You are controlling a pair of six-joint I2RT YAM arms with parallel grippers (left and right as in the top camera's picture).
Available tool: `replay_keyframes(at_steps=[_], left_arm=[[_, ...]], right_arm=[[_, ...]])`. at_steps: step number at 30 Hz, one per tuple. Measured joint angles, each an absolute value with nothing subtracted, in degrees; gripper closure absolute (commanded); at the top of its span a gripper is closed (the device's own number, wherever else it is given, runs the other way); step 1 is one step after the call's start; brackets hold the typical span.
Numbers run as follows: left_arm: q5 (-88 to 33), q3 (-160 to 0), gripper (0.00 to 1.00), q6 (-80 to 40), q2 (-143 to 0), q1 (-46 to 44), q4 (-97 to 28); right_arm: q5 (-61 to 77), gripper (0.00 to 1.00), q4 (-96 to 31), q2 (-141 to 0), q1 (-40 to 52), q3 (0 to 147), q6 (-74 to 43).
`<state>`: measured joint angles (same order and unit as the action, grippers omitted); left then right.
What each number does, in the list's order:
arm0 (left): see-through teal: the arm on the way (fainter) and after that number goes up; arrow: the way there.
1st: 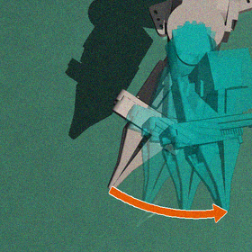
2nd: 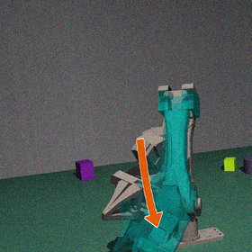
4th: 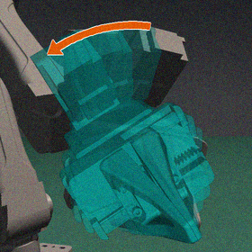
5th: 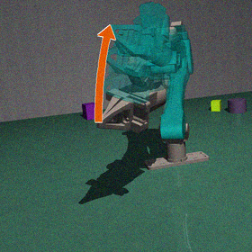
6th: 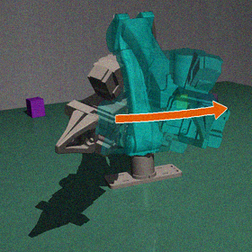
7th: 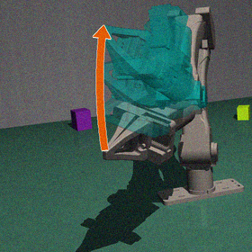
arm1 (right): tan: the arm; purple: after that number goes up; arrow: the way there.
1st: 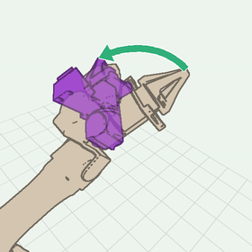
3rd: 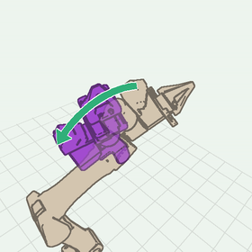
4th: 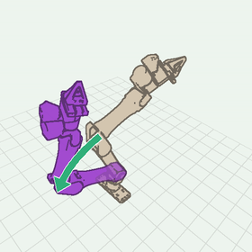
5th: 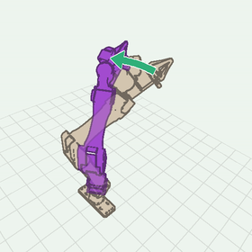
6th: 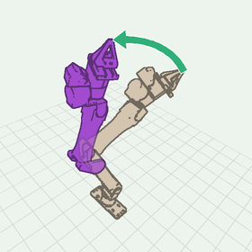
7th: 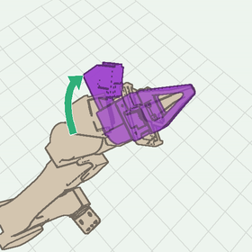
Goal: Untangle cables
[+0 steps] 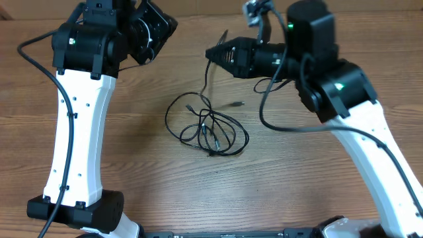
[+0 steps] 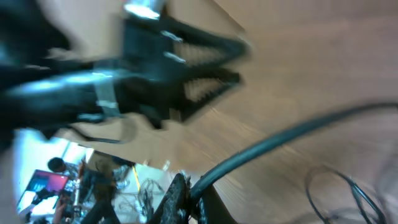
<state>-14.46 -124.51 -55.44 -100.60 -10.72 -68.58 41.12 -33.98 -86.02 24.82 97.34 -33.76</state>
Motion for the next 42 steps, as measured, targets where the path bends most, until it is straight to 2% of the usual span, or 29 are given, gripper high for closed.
replay_keyframes(at_steps=[8, 12, 15, 24, 35, 36, 37, 39, 40, 42], left_arm=[[-12.97, -124.51, 0.53, -49.91, -100.60, -10.72, -74.11], [-12.78, -124.51, 0.56, -46.92, -100.60, -10.72, -76.27], [-12.75, -124.51, 0.55, -45.06, -100.60, -10.72, -76.60], [-13.58, -124.51, 0.52, -46.89, -100.60, -10.72, -76.53], [-33.45, -124.51, 0.50, -53.82, -100.60, -10.07, -71.64], [-35.66, -124.51, 0.46, -55.22, -100.60, -9.76, -71.50], [-37.17, -124.51, 0.38, -56.38, -100.60, -9.47, -71.53], [-40.42, -124.51, 0.13, -58.63, -100.60, -8.62, -71.53], [-41.85, -124.51, 0.07, -59.68, -100.60, -8.32, -71.55], [-45.32, -124.51, 0.05, -60.95, -100.60, -7.77, -71.64]], right_arm=[[42.15, 0.96, -18.92, -79.79, 24.82, 97.27, -35.79], [42.30, 0.96, -12.19, -77.41, 24.80, 97.19, -36.42], [42.46, 0.96, -10.04, -76.16, 24.77, 97.19, -36.69], [43.35, 0.96, -22.48, -76.18, 24.80, 97.21, -35.73], [56.29, 0.96, -37.47, -78.17, 24.77, 97.21, -20.53], [57.63, 0.96, -38.65, -78.56, 24.77, 97.21, -19.05], [58.96, 0.96, -39.42, -78.98, 24.77, 97.21, -17.80], [61.76, 0.96, -40.40, -79.92, 24.77, 97.21, -15.20], [62.94, 0.96, -40.66, -80.31, 24.77, 97.21, -14.26], [65.01, 0.96, -41.65, -81.03, 24.77, 97.21, -12.38]])
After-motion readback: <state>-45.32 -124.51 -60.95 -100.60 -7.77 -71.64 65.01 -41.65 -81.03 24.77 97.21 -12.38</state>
